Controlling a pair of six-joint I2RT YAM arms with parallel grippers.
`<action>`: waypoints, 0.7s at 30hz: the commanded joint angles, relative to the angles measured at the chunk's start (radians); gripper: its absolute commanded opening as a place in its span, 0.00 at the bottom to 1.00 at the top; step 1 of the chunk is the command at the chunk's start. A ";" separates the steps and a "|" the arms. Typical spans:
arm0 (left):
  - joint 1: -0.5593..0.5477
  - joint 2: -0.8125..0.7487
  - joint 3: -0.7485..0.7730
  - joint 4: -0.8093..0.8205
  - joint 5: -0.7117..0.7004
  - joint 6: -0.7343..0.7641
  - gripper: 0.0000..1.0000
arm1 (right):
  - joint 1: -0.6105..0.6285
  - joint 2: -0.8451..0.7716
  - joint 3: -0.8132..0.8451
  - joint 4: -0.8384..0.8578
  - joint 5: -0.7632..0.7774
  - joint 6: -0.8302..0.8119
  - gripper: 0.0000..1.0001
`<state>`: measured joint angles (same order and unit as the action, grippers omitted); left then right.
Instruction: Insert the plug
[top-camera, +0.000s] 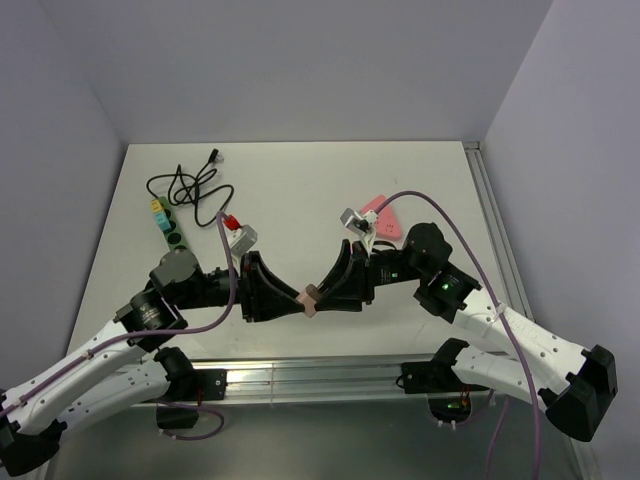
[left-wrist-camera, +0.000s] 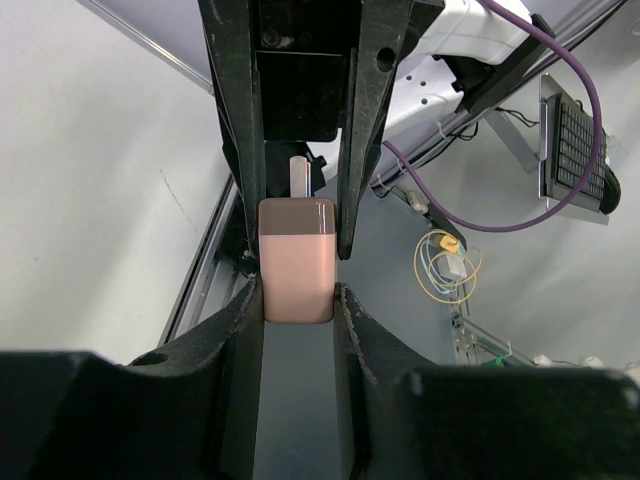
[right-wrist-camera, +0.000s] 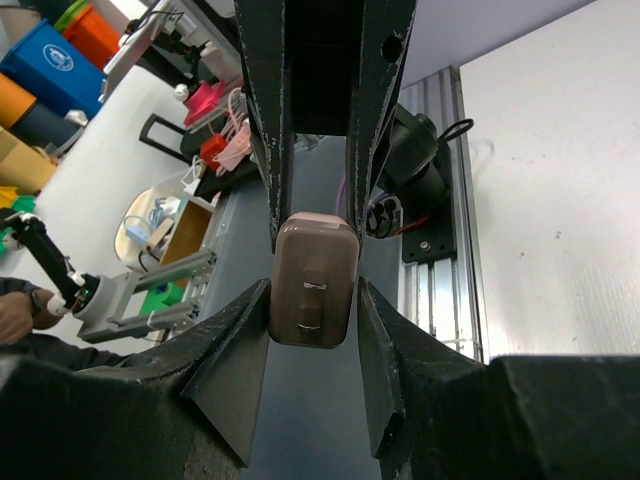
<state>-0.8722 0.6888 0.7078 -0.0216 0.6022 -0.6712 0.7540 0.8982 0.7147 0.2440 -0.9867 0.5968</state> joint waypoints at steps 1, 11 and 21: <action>-0.002 -0.020 0.050 0.025 0.037 0.033 0.00 | -0.013 -0.013 0.045 0.028 -0.036 -0.005 0.46; -0.002 -0.017 0.041 0.029 0.057 0.036 0.00 | -0.021 -0.005 0.014 0.098 -0.055 0.047 0.42; -0.002 -0.026 0.050 0.029 0.044 0.035 0.01 | -0.019 0.016 -0.044 0.254 -0.069 0.153 0.00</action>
<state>-0.8719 0.6739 0.7094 -0.0284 0.6266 -0.6476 0.7387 0.9134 0.6876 0.3672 -1.0332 0.7074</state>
